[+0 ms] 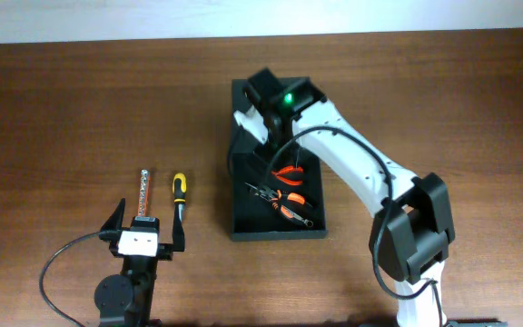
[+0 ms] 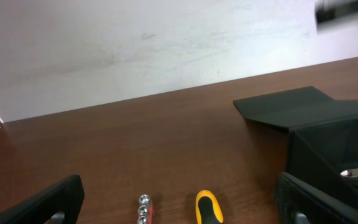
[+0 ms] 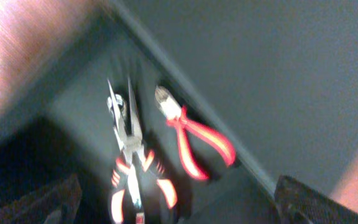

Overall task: Pack container
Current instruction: 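Raise the right gripper and move it back to the right side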

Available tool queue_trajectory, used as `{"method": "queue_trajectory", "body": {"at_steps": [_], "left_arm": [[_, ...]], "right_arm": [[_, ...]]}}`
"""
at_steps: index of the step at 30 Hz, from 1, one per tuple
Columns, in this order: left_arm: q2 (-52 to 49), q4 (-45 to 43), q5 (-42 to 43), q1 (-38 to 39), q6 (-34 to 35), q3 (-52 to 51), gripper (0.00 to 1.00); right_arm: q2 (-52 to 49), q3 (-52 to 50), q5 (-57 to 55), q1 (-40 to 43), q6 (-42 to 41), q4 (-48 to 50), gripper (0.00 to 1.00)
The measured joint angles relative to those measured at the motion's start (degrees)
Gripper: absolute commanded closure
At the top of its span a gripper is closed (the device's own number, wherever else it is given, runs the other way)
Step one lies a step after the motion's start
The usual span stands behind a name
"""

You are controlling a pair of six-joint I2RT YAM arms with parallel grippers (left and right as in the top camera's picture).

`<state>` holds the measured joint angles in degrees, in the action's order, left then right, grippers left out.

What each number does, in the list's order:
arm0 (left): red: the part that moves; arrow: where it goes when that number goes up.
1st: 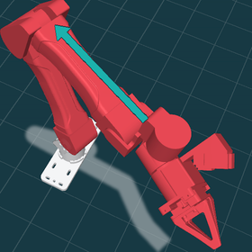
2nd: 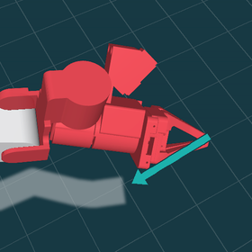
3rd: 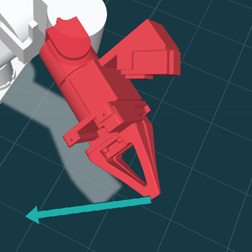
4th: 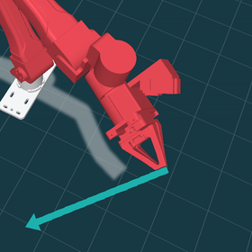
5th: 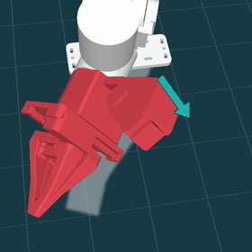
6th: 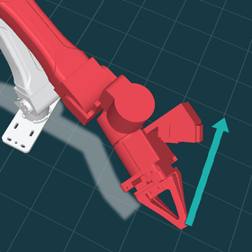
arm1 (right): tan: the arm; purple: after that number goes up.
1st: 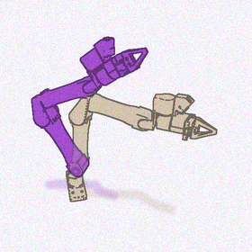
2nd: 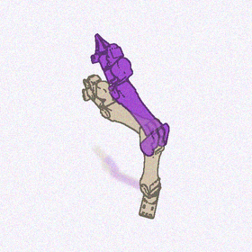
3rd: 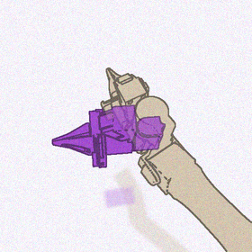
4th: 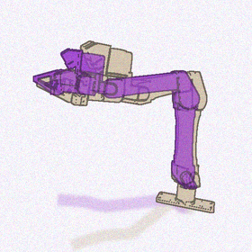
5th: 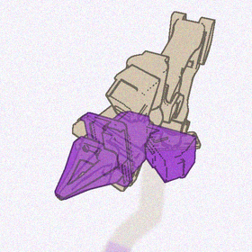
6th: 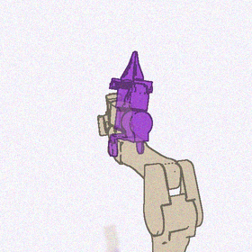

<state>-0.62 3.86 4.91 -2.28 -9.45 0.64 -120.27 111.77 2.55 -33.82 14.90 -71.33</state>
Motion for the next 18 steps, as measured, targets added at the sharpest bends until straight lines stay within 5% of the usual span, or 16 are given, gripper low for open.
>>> {"method": "queue_trajectory", "body": {"at_steps": [12, 18], "left_arm": [[0.0, 0.0, 0.0, 0.0, 0.0, 0.0, 0.01], [0.0, 0.0, 0.0, 0.0, 0.0, 0.0, 0.01]], "right_arm": [[0.4, 46.4, -12.7, 4.1, -7.4, -21.9, 0.01], [3.1, 51.5, -22.8, 16.4, -15.4, -25.6, 0.01]]}}
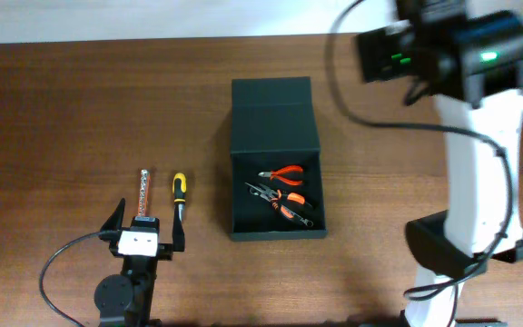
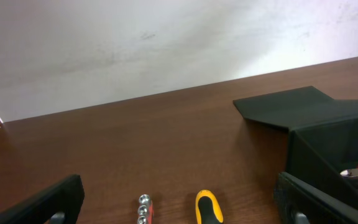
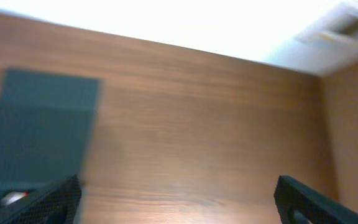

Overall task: Pack container
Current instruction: 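Raise the right gripper and move it back to the right side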

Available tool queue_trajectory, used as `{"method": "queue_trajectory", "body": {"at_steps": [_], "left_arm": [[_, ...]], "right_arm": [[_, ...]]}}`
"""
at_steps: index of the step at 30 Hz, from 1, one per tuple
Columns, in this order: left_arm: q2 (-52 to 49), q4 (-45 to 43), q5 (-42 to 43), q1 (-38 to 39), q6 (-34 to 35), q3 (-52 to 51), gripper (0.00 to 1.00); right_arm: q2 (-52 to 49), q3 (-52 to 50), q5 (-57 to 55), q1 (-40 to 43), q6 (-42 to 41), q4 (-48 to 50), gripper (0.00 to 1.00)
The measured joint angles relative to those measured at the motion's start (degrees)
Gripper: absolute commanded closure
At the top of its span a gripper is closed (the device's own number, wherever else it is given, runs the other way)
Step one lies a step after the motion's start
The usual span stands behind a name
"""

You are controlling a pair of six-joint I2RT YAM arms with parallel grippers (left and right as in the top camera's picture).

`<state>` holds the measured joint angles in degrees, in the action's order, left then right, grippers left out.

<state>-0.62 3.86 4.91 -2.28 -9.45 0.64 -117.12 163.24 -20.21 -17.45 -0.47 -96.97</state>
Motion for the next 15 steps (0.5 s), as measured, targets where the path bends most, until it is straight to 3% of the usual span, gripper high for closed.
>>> {"method": "queue_trajectory", "body": {"at_steps": [7, 15], "left_arm": [[0.0, 0.0, 0.0, 0.0, 0.0, 0.0, 0.01], [0.0, 0.0, 0.0, 0.0, 0.0, 0.0, 0.01]], "right_arm": [[4.9, -1.6, -1.4, 16.1, -2.4, 0.0, 0.01], [22.0, -22.7, 0.0, 30.3, -4.1, 0.2, 0.01]]}}
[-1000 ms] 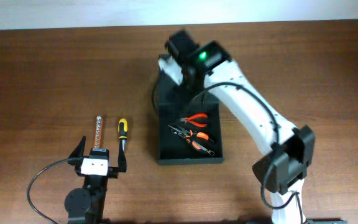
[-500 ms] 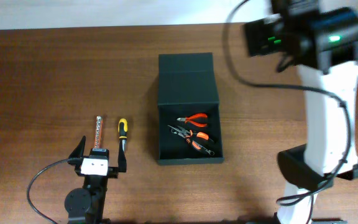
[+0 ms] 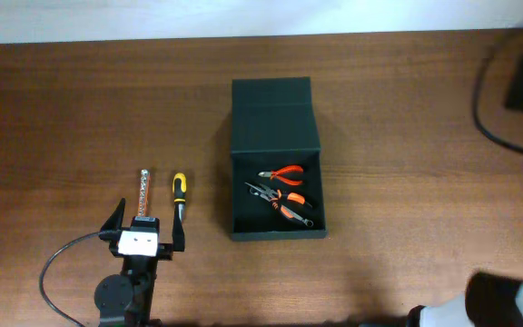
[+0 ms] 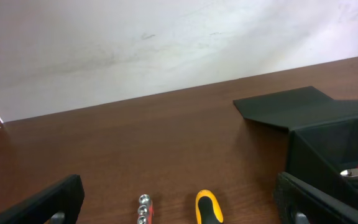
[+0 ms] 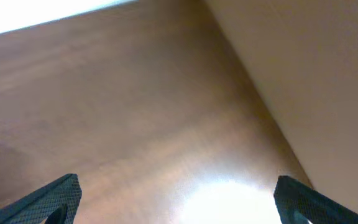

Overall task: Pack container
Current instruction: 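Raise the right gripper and move it back to the right side, then move the left gripper over the yellow-black screwdriver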

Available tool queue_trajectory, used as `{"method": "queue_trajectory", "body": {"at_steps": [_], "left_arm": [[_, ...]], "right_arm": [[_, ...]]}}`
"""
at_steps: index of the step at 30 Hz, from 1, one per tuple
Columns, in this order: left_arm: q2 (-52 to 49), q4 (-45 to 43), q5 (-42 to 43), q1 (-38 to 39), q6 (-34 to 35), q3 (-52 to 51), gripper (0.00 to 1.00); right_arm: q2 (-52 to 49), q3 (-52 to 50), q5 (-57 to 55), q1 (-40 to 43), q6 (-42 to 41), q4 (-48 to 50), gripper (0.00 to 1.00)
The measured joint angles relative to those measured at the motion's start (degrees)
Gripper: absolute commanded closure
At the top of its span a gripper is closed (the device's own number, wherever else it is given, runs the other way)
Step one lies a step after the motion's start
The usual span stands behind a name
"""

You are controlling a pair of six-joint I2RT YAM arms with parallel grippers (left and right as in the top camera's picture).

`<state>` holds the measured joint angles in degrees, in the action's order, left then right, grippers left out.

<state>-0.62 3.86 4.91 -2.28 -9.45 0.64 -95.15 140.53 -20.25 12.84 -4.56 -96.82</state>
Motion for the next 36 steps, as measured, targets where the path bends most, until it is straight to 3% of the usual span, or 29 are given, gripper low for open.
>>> {"method": "queue_trajectory", "body": {"at_steps": [6, 12, 19, 27, 32, 36], "left_arm": [[0.0, 0.0, 0.0, 0.0, 0.0, 0.0, 0.01], [0.0, 0.0, 0.0, 0.0, 0.0, 0.0, 0.01], [0.0, -2.1, 0.0, 0.0, 0.7, 0.0, 0.01], [-0.3, -0.2, 1.4, 0.0, 11.8, 1.7, 0.01], [-5.8, 9.3, 2.6, 0.0, 11.7, 13.2, 0.01], [-17.1, 19.9, 1.0, 0.0, 8.7, 27.8, 0.01]], "right_arm": [[4.9, -20.5, 5.2, 9.9, -1.1, 4.8, 0.01], [1.6, -40.2, 8.4, 11.7, -1.2, 16.8, 0.01], [1.6, -44.1, 9.1, 11.7, -1.2, 18.5, 0.01], [1.6, -44.1, 9.2, 11.7, -1.2, 18.5, 0.01], [1.6, -44.1, 9.2, 11.7, -1.2, 18.5, 0.01], [1.6, -44.1, 9.4, 11.7, -1.2, 18.6, 0.01]]}}
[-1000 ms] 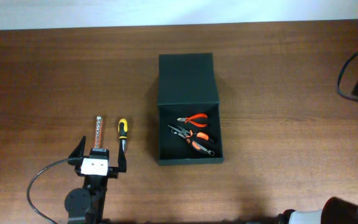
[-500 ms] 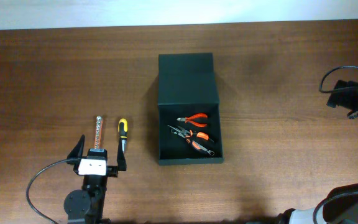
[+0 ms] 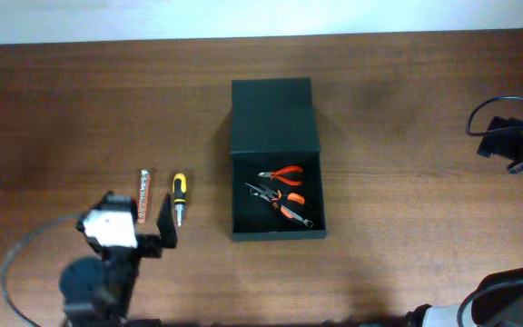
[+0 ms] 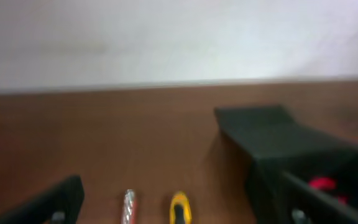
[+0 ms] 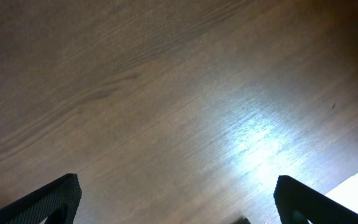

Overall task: Pack container
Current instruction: 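Move the left gripper over the yellow-black screwdriver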

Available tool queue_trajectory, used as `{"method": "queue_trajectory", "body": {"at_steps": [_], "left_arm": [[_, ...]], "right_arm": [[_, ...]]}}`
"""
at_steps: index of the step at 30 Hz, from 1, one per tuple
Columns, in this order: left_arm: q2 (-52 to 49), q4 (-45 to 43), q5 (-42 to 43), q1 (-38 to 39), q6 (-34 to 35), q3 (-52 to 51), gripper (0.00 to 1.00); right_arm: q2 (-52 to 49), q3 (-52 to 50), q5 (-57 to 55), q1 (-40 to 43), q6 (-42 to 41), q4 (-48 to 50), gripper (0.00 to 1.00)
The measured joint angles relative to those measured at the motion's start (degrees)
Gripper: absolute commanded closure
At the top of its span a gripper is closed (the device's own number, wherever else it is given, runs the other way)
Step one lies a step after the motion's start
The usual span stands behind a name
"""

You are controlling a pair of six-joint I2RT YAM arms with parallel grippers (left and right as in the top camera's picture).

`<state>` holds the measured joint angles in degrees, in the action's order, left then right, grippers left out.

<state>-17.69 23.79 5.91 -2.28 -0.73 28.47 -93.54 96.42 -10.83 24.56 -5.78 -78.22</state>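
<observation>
The black box [image 3: 234,195] stands mid-table, its lid [image 3: 272,113] folded open behind it. Red pliers [image 3: 285,173] and orange-black needle-nose pliers [image 3: 282,203] lie inside. To its left on the table lie a yellow-black screwdriver [image 3: 178,196] and a silver-and-red tool [image 3: 143,192]. My left gripper [image 3: 142,220] is open just in front of both, which show blurred as the screwdriver [image 4: 180,208] and the tool [image 4: 129,207] between its fingers. My right gripper [image 5: 178,202] is open over bare wood at the far right edge [image 3: 514,143].
The brown wooden table [image 3: 407,227] ends at a pale wall along its back. A black cable [image 3: 25,272] loops from the left arm at the front left. The right arm's base sits at the front right corner [image 3: 507,304].
My left arm has shifted left and turned, its wrist view now blurred with the box nearer the middle. The right gripper shows at the table's right edge, lower than before.
At first my open right gripper hung over the box above both pliers. Then it was raised at the back right, then nearly out of the overhead view, and now at the right edge. The left arm stayed still until this moment.
</observation>
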Motion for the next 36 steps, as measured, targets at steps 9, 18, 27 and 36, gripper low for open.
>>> {"method": "queue_trajectory", "body": {"at_steps": [9, 18, 27, 36], "left_arm": [[-37.3, 23.7, -2.6, 0.0, -2.8, 37.7, 0.01], [-62.8, 34.2, -0.2, 0.0, 1.1, 46.1, 0.01], [-69.7, 38.3, 0.1, 2.4, 6.4, 51.4, 0.01], [-69.9, 39.4, -8.1, 4.0, 7.5, 51.4, 0.01]], "right_arm": [[0.1, -0.1, 0.2, 0.0, 0.0, 0.1, 0.01], [0.1, -0.1, 0.3, 0.0, 0.0, 0.1, 0.01], [0.1, -0.1, 0.2, 0.0, 0.0, 0.1, 0.01], [0.1, -0.1, 0.2, 0.0, 0.0, 0.1, 0.01]]}}
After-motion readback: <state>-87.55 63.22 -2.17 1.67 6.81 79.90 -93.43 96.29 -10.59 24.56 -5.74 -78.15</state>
